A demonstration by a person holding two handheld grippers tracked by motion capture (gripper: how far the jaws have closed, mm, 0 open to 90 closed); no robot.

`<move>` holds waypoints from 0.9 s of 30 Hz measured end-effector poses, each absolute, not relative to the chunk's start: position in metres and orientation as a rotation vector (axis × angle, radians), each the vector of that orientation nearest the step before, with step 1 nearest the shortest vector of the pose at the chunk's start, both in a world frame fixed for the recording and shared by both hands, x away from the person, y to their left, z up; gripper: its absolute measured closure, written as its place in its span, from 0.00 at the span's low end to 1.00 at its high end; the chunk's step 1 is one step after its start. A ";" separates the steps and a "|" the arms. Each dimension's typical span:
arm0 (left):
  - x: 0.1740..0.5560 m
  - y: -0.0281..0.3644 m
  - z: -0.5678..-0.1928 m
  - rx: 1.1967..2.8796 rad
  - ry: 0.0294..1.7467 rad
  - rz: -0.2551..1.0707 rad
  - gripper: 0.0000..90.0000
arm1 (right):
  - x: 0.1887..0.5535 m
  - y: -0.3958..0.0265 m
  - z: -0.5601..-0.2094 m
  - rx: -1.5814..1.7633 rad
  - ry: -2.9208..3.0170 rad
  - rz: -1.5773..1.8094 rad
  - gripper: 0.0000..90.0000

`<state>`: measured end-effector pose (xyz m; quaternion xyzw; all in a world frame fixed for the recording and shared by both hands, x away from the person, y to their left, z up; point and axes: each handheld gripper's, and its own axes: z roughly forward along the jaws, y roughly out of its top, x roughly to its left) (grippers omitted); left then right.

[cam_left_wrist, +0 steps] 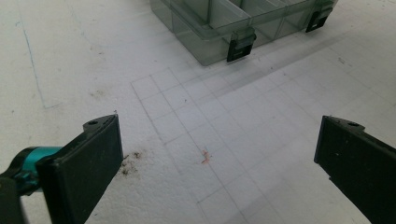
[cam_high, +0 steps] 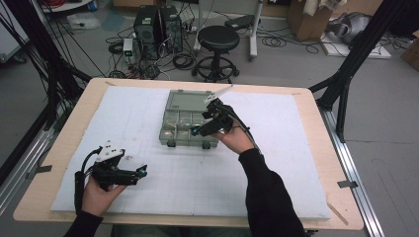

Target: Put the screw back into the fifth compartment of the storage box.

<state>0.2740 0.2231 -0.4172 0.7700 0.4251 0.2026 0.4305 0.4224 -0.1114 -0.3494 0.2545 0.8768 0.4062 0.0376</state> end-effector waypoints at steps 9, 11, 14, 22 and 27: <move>0.274 0.223 -0.417 1.920 1.062 0.514 0.02 | 0.412 -0.134 -0.350 0.818 2.647 1.233 0.13; 0.274 0.223 -0.417 1.918 1.063 0.514 0.02 | 0.408 -0.141 -0.350 0.822 2.650 1.236 0.12; 0.274 0.223 -0.417 1.921 1.060 0.513 0.02 | 0.406 -0.145 -0.351 0.817 2.643 1.246 0.11; 0.274 0.223 -0.417 1.919 1.059 0.515 0.02 | 0.395 -0.161 -0.358 0.852 2.629 1.214 0.00; 0.274 0.223 -0.417 1.919 1.057 0.511 0.02 | 0.386 -0.175 -0.363 0.870 2.618 1.220 0.00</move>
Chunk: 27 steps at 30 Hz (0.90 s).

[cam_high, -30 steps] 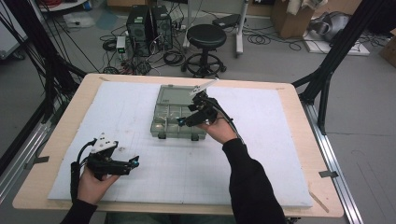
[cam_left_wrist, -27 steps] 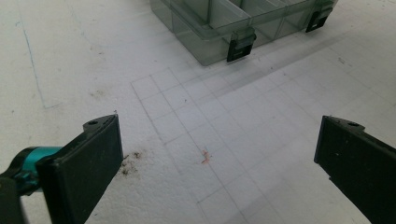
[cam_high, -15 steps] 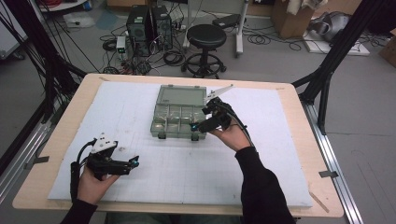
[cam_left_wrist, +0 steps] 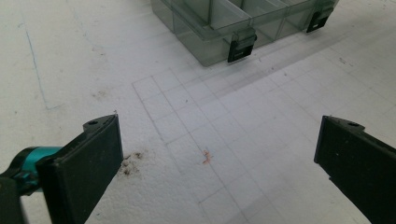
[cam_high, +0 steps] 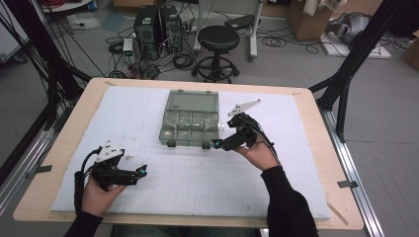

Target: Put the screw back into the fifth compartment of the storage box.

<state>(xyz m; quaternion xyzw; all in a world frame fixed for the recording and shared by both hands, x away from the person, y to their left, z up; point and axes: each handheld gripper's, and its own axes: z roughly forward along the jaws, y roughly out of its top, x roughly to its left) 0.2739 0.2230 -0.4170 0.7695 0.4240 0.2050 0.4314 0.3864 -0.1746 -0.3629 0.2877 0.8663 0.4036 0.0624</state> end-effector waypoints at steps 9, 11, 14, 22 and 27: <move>0.273 0.223 -0.416 1.910 1.050 0.516 0.02 | 0.372 -0.194 -0.370 0.897 2.579 1.247 0.00; 0.273 0.223 -0.416 1.912 1.048 0.514 0.02 | 0.369 -0.197 -0.372 0.914 2.576 1.244 0.00; 0.273 0.222 -0.415 1.907 1.048 0.510 0.02 | 0.364 -0.203 -0.376 0.915 2.565 1.243 0.00; 0.273 0.222 -0.415 1.910 1.043 0.506 0.02 | 0.356 -0.214 -0.381 0.931 2.543 1.230 0.00; 0.272 0.222 -0.415 1.912 1.037 0.512 0.02 | 0.350 -0.219 -0.382 0.944 2.530 1.226 0.00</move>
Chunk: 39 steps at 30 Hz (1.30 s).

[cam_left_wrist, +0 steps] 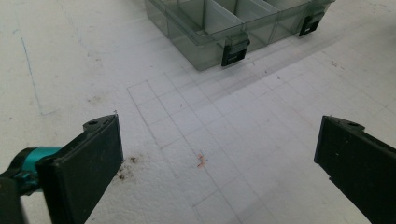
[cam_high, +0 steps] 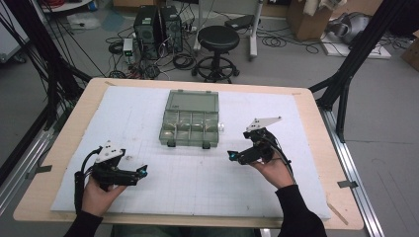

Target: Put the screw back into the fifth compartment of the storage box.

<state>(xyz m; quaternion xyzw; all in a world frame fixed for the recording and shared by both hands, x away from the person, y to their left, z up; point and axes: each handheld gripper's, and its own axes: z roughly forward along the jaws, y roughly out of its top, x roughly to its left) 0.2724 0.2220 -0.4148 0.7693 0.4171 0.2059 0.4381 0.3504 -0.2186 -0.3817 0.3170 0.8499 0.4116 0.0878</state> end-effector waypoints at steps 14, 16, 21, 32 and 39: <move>0.272 0.220 -0.415 1.912 1.029 0.498 0.02 | 0.336 -0.238 -0.400 0.994 2.499 1.236 0.00; 0.272 0.220 -0.415 1.914 1.028 0.497 0.02 | 0.335 -0.241 -0.402 1.002 2.489 1.239 0.00; 0.272 0.220 -0.415 1.917 1.024 0.494 0.02 | 0.329 -0.246 -0.406 1.015 2.481 1.247 0.00; 0.273 0.219 -0.416 1.925 1.016 0.484 0.02 | 0.320 -0.254 -0.412 1.045 2.463 1.265 0.00; 0.273 0.219 -0.417 1.928 1.011 0.478 0.02 | 0.314 -0.262 -0.418 1.063 2.453 1.267 0.00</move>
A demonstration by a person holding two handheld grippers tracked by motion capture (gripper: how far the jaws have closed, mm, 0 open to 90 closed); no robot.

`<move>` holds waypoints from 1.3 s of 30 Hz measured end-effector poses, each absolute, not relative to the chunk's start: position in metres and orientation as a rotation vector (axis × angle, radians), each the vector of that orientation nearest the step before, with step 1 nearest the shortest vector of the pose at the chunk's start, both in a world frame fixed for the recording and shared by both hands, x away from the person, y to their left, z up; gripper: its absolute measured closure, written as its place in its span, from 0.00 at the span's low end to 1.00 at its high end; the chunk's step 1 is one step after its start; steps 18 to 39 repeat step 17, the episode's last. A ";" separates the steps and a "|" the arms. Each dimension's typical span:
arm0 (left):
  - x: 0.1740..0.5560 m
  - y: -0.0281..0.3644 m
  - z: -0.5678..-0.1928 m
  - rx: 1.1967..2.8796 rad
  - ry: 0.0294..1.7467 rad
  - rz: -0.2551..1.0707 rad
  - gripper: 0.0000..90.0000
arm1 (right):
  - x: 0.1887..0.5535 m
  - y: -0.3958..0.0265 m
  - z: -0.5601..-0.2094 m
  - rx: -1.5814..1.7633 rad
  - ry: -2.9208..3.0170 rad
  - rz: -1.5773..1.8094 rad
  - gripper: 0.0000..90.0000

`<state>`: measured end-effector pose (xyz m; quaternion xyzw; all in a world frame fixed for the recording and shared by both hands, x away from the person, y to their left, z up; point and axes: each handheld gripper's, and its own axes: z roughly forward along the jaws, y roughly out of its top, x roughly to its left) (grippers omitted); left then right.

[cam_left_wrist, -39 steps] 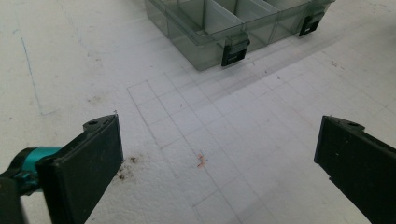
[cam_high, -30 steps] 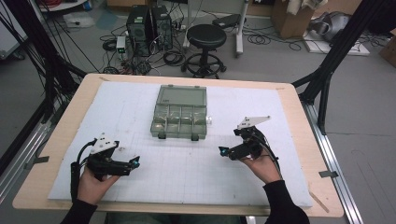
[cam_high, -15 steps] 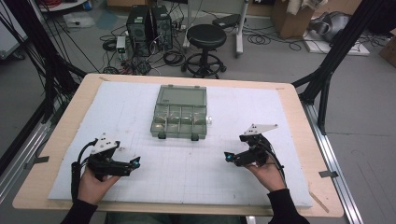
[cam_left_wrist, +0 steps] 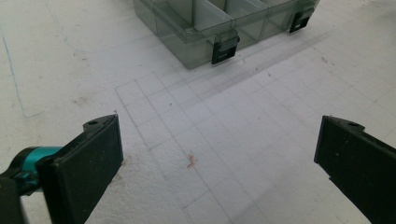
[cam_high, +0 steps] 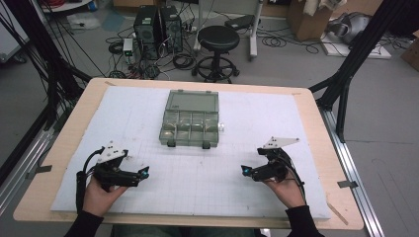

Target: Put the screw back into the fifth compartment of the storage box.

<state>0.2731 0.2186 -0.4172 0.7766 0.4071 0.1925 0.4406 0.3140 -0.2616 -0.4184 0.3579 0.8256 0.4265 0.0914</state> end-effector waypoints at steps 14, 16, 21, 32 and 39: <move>0.273 0.217 -0.418 1.938 1.003 0.467 0.02 | 0.301 -0.273 -0.425 1.091 2.433 1.267 0.00; 0.273 0.217 -0.418 1.940 0.998 0.464 0.02 | 0.300 -0.274 -0.426 1.092 2.427 1.274 0.00; 0.273 0.216 -0.418 1.939 0.997 0.464 0.02 | 0.301 -0.274 -0.426 1.091 2.425 1.277 0.00; 0.273 0.216 -0.418 1.939 0.997 0.464 0.02 | 0.301 -0.274 -0.426 1.091 2.425 1.277 0.00; 0.273 0.216 -0.418 1.939 0.997 0.464 0.02 | 0.301 -0.274 -0.426 1.091 2.425 1.277 0.00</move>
